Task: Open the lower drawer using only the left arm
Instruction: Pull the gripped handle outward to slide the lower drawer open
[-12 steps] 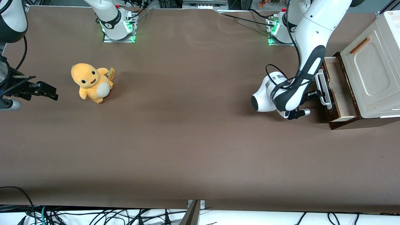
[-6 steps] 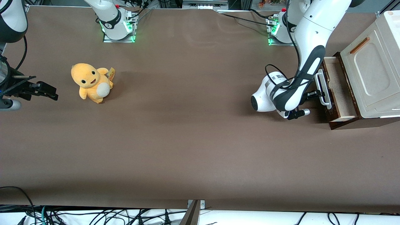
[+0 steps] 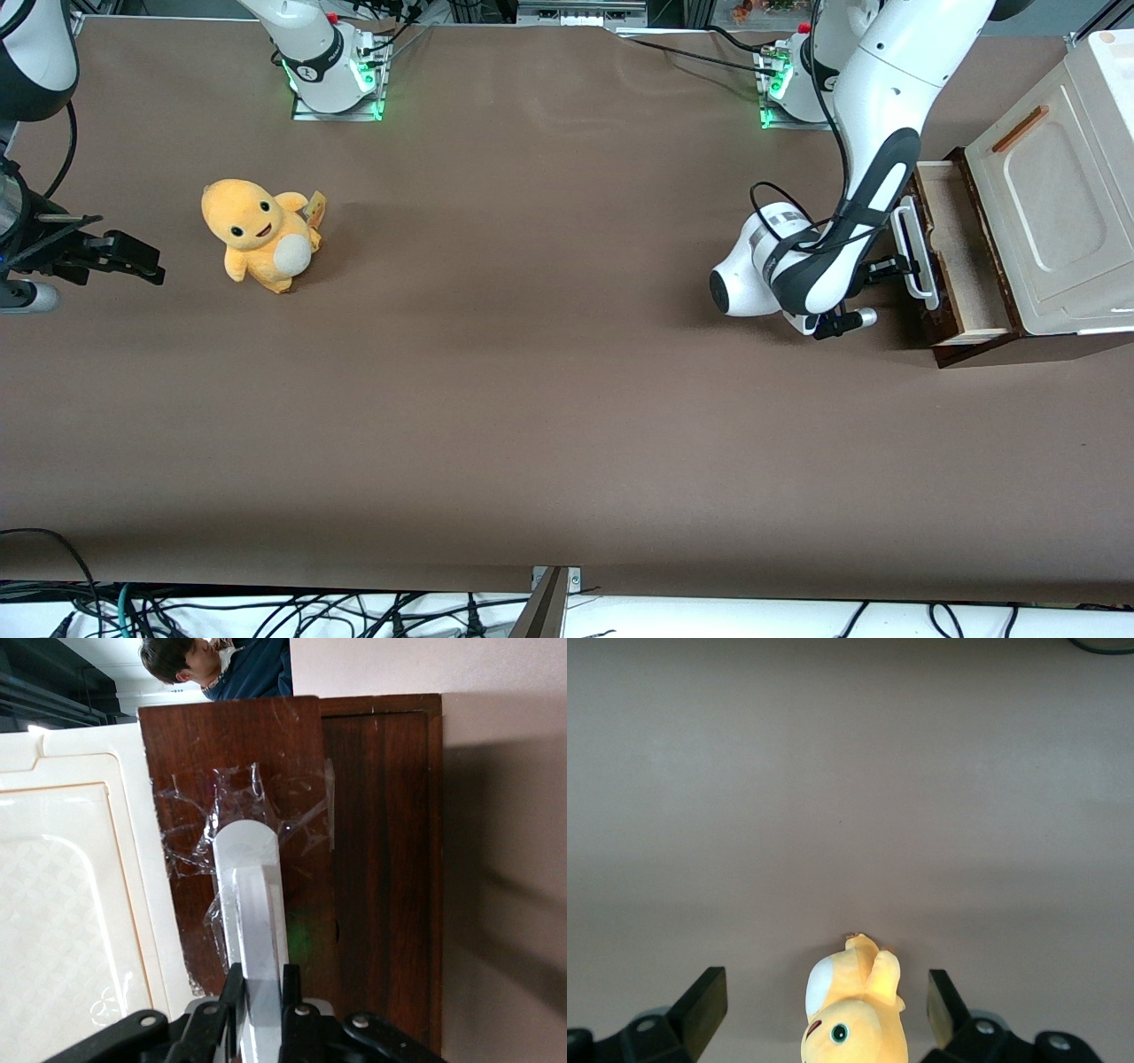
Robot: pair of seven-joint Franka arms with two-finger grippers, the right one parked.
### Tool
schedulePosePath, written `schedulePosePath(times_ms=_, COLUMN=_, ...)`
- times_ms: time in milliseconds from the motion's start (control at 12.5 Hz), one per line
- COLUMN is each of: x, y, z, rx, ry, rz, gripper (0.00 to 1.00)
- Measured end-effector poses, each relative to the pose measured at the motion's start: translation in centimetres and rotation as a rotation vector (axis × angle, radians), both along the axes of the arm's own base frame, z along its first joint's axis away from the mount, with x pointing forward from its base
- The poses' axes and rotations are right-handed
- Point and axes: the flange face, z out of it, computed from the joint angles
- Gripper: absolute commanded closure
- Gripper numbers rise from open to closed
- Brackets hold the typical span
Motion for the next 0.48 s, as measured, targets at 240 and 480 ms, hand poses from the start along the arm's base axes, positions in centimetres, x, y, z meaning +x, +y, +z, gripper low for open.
schedulePosePath(times_ms=240, x=0.1, y=-0.14, z=0.09, rx=-0.004, ry=-0.003, rz=0.002, gripper=0.82)
schedulePosePath(times_ms=480, x=0.17, y=-0.19, z=0.14, rx=-0.007, ry=-0.005, rz=0.004, gripper=0.82)
